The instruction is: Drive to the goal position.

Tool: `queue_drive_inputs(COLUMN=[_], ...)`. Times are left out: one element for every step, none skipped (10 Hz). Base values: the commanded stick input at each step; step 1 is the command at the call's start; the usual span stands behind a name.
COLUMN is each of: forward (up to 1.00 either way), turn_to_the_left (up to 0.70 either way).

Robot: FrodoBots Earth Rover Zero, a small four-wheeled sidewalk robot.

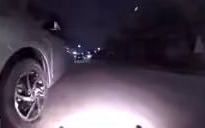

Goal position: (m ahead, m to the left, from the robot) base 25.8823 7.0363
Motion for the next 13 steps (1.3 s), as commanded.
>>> queue_drive_inputs(forward=[0.7,0.7,0.7,0.7,0.7,0.7,0.7,0.7,0.7,0.7,0.7,0.7,0.7], turn_to_the_left=[0.0,0.0,0.0,0.02,0.02,0.02,0.02,0.2,0.34,0.27,0.02,0.0,0.0])
